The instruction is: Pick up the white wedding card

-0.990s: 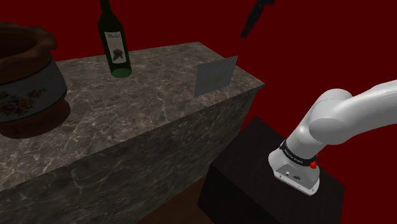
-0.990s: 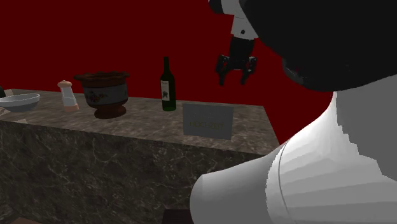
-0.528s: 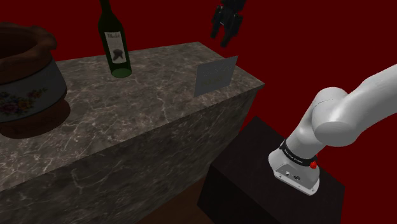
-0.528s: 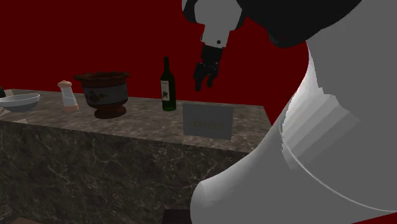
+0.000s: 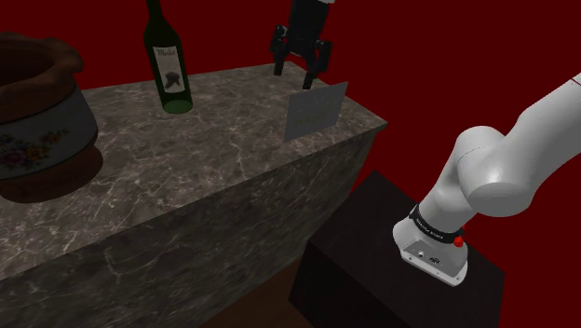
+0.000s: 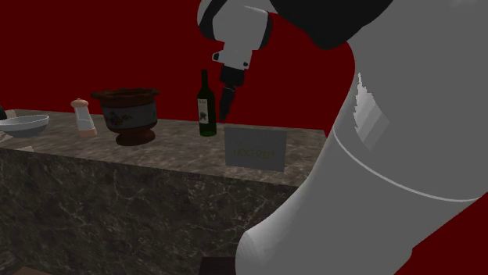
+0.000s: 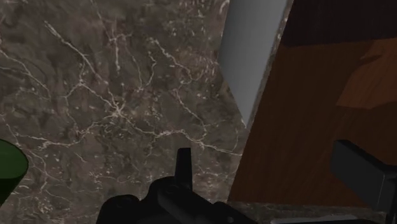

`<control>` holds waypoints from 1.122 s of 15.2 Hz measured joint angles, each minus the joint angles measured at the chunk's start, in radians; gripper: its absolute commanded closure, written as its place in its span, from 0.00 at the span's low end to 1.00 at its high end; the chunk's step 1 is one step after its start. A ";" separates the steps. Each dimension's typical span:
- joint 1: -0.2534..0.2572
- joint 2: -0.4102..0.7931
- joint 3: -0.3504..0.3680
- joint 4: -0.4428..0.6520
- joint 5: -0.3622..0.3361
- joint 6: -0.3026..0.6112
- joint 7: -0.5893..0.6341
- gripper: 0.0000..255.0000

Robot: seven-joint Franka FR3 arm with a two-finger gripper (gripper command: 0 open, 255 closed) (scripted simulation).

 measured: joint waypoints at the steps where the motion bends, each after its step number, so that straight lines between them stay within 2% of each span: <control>1: 0.001 0.001 0.000 -0.010 0.001 0.010 -0.007 0.00; 5: 0.003 0.004 0.001 -0.058 0.005 0.060 -0.022 0.00; 6: 0.003 0.005 0.001 -0.063 0.006 0.066 -0.023 1.00; 17: 0.003 0.003 0.002 -0.064 0.006 0.066 -0.023 1.00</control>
